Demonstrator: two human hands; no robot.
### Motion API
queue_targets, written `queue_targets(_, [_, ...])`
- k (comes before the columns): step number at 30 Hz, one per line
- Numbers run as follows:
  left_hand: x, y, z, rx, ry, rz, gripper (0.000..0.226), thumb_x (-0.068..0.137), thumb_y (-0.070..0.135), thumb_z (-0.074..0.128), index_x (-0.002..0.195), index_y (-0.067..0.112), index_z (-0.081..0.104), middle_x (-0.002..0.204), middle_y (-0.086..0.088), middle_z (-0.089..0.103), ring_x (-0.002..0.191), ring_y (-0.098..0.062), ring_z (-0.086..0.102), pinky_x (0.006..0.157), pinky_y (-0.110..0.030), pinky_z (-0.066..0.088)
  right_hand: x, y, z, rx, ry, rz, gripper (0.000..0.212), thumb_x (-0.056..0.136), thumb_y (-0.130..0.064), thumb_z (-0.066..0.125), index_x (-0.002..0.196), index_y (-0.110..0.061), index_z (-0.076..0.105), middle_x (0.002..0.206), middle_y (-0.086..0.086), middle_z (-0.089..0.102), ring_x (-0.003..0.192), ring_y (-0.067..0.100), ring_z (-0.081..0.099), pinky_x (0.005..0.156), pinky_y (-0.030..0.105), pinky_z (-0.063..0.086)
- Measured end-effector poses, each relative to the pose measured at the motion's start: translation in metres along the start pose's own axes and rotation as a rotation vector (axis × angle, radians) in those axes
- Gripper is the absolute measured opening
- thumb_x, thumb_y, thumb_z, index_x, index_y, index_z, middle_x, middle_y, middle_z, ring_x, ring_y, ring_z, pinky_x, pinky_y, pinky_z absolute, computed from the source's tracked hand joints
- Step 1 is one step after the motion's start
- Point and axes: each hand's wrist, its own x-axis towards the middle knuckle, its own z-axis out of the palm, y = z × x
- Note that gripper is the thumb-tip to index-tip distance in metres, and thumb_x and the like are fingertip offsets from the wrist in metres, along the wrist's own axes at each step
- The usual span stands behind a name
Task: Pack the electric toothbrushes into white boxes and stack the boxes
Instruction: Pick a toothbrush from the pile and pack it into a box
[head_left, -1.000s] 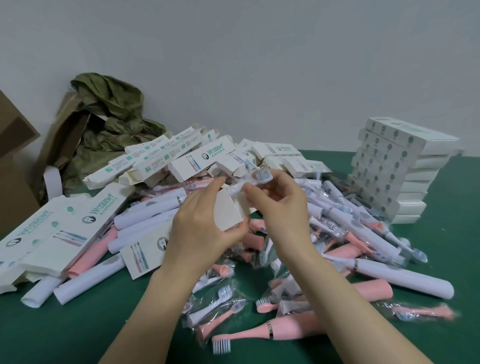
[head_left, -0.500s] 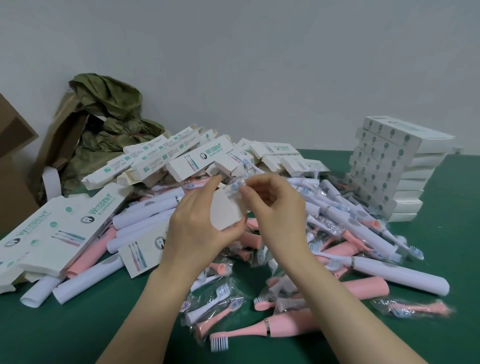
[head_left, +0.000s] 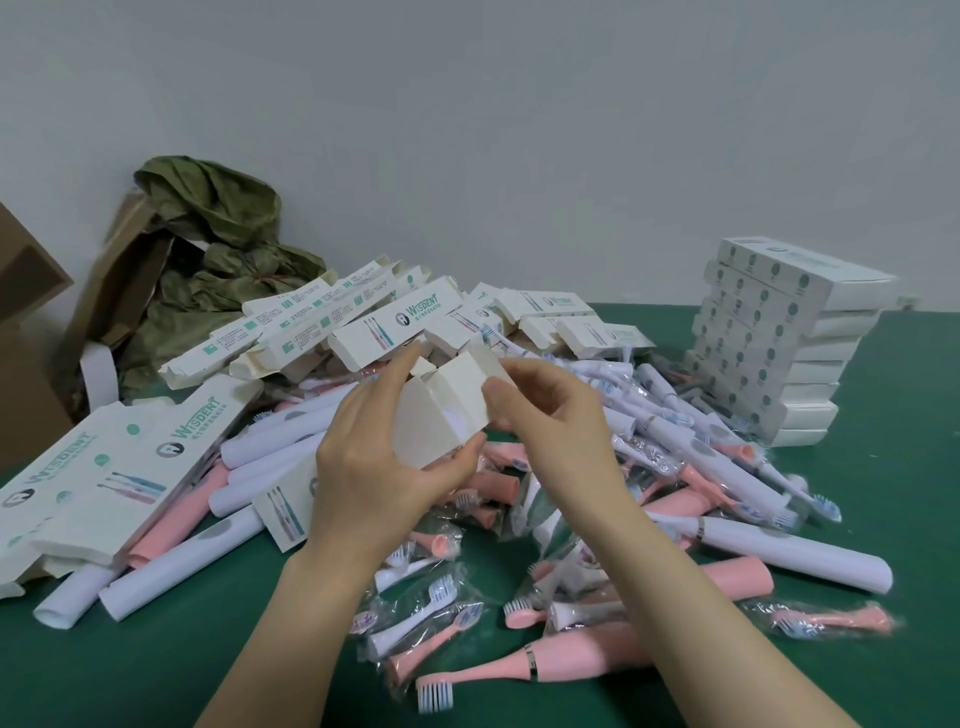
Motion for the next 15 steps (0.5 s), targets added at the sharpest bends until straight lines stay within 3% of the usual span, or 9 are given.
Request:
queue_targets(2, [-0.002, -0.004, -0.005, -0.077, -0.088, -0.055, 0.085, 0.063, 0.062, 0.068, 0.137, 0.034, 0.038, 0.120, 0.030, 0.049, 0.107, 0.004, 0.049, 0.092, -0.005, 0.034, -0.003, -0.002, 0.001, 0.035, -0.023, -0.049, 0.024, 0.089, -0.004, 0.056, 0.091, -0.022, 0.071, 0.084, 0.001, 0.073, 0.076, 0.016, 0.068, 0.068, 0.030, 0.057])
queue_targets(5, [-0.001, -0.010, -0.013, -0.180, -0.244, -0.202, 0.110, 0.043, 0.074, 0.071, 0.136, 0.064, 0.014, 0.116, 0.045, 0.042, 0.110, 0.019, 0.040, 0.085, -0.014, 0.037, -0.007, -0.006, 0.002, 0.069, -0.015, -0.126, 0.030, 0.087, -0.001, 0.053, 0.089, -0.024, 0.071, 0.080, -0.001, 0.074, 0.074, 0.019, 0.070, 0.071, 0.040, 0.058])
queue_targets(7, [0.000, -0.011, -0.012, -0.110, -0.269, -0.121, 0.099, 0.051, 0.061, 0.070, 0.137, 0.057, 0.020, 0.117, 0.048, 0.036, 0.107, 0.025, 0.034, 0.084, -0.011, 0.032, -0.006, -0.006, 0.001, 0.099, -0.008, -0.109, 0.031, 0.087, 0.000, 0.053, 0.089, -0.024, 0.072, 0.079, 0.000, 0.074, 0.073, 0.020, 0.070, 0.074, 0.045, 0.058])
queue_targets(9, [0.002, -0.008, -0.008, -0.054, -0.237, 0.011, 0.078, 0.063, 0.048, 0.064, 0.134, 0.039, 0.035, 0.117, 0.036, 0.039, 0.103, 0.017, 0.035, 0.083, -0.006, 0.033, -0.005, -0.004, 0.002, 0.118, 0.011, -0.085, 0.030, 0.086, 0.003, 0.054, 0.088, -0.021, 0.072, 0.077, 0.005, 0.074, 0.070, 0.020, 0.067, 0.072, 0.044, 0.057])
queue_targets(13, [0.009, 0.004, 0.000, -0.075, -0.135, 0.062, 0.046, 0.075, 0.042, 0.061, 0.114, 0.022, 0.049, 0.104, 0.013, 0.049, 0.093, 0.002, 0.043, 0.080, -0.004, 0.033, -0.003, -0.006, -0.001, 0.265, 0.023, -0.024, 0.024, 0.087, 0.005, 0.055, 0.088, -0.012, 0.072, 0.070, 0.007, 0.069, 0.063, 0.014, 0.061, 0.058, 0.025, 0.052])
queue_targets(15, [0.012, 0.011, 0.006, -0.062, -0.127, 0.024, 0.039, 0.076, 0.040, 0.056, 0.106, 0.016, 0.053, 0.097, 0.012, 0.049, 0.087, -0.003, 0.045, 0.073, -0.013, 0.036, -0.003, -0.007, -0.003, 0.337, 0.030, -0.002, 0.021, 0.088, 0.003, 0.057, 0.090, -0.012, 0.072, 0.074, 0.008, 0.067, 0.064, 0.013, 0.059, 0.056, 0.021, 0.049])
